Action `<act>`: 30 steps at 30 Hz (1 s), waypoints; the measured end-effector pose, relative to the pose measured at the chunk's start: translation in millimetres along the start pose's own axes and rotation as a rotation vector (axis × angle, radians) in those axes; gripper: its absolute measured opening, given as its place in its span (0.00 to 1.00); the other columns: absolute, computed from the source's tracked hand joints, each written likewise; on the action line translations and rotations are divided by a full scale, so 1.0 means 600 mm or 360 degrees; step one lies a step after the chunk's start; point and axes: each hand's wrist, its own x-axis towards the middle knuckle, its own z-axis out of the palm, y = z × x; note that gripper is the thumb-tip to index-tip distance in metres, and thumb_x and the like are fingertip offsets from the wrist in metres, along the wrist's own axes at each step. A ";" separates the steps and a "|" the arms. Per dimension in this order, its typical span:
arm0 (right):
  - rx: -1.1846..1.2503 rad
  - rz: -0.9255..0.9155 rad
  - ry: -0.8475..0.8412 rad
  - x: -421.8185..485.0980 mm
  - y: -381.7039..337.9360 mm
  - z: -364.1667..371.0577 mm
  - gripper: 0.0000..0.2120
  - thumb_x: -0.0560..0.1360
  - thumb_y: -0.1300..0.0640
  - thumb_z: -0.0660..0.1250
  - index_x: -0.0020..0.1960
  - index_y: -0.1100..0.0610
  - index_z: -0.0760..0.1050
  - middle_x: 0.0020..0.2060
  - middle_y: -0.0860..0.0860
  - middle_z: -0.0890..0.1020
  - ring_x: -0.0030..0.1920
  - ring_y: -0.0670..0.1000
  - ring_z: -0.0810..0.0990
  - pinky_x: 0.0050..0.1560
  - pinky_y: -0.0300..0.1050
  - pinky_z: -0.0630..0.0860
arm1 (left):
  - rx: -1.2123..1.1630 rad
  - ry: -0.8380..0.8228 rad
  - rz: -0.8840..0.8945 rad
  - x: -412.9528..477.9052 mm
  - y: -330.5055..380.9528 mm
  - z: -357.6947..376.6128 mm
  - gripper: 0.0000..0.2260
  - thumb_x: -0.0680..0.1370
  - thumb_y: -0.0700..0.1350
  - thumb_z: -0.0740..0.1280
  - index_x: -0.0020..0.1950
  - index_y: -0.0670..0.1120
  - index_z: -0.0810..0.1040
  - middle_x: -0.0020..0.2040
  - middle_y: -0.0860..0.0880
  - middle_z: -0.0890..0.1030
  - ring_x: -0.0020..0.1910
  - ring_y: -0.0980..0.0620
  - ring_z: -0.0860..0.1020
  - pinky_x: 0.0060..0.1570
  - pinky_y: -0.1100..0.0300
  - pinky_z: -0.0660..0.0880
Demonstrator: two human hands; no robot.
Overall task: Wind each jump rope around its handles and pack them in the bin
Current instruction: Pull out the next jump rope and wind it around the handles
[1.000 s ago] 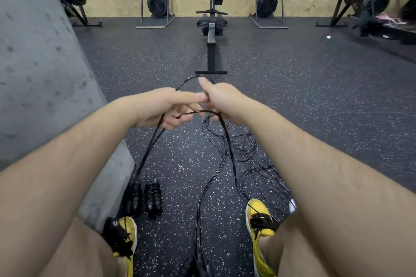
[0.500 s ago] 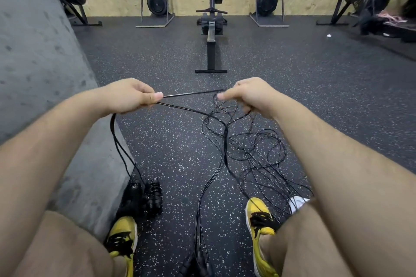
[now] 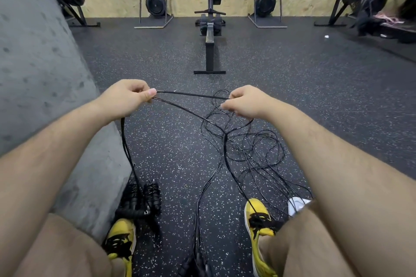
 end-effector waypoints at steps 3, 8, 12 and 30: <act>0.0055 0.0039 -0.0169 0.001 0.007 0.018 0.08 0.76 0.53 0.69 0.52 0.56 0.78 0.44 0.52 0.82 0.41 0.51 0.79 0.40 0.50 0.82 | -0.0269 -0.0145 0.0022 -0.008 0.008 0.017 0.12 0.82 0.50 0.68 0.43 0.44 0.78 0.31 0.50 0.69 0.30 0.51 0.65 0.34 0.59 0.66; 0.0087 0.0041 -0.0093 0.006 -0.011 0.034 0.33 0.73 0.50 0.70 0.74 0.52 0.59 0.53 0.53 0.80 0.46 0.50 0.77 0.47 0.49 0.73 | -0.0355 -0.0169 0.0110 -0.008 0.040 0.039 0.13 0.83 0.47 0.65 0.49 0.36 0.76 0.31 0.51 0.69 0.28 0.52 0.64 0.30 0.60 0.64; -0.0021 0.0135 -0.0243 0.006 -0.011 0.046 0.28 0.71 0.56 0.66 0.70 0.56 0.63 0.51 0.53 0.80 0.45 0.50 0.77 0.48 0.49 0.76 | -0.0544 -0.0087 0.0127 -0.002 0.038 0.027 0.10 0.83 0.46 0.65 0.44 0.43 0.77 0.32 0.51 0.67 0.27 0.54 0.62 0.30 0.61 0.57; 0.0626 -0.0164 -0.0614 0.005 -0.069 0.075 0.19 0.79 0.40 0.64 0.44 0.55 0.78 0.28 0.45 0.63 0.28 0.47 0.61 0.31 0.42 0.59 | -0.0189 -0.0491 0.0166 -0.019 0.065 0.047 0.17 0.83 0.56 0.63 0.47 0.43 0.81 0.28 0.56 0.71 0.25 0.55 0.64 0.29 0.61 0.62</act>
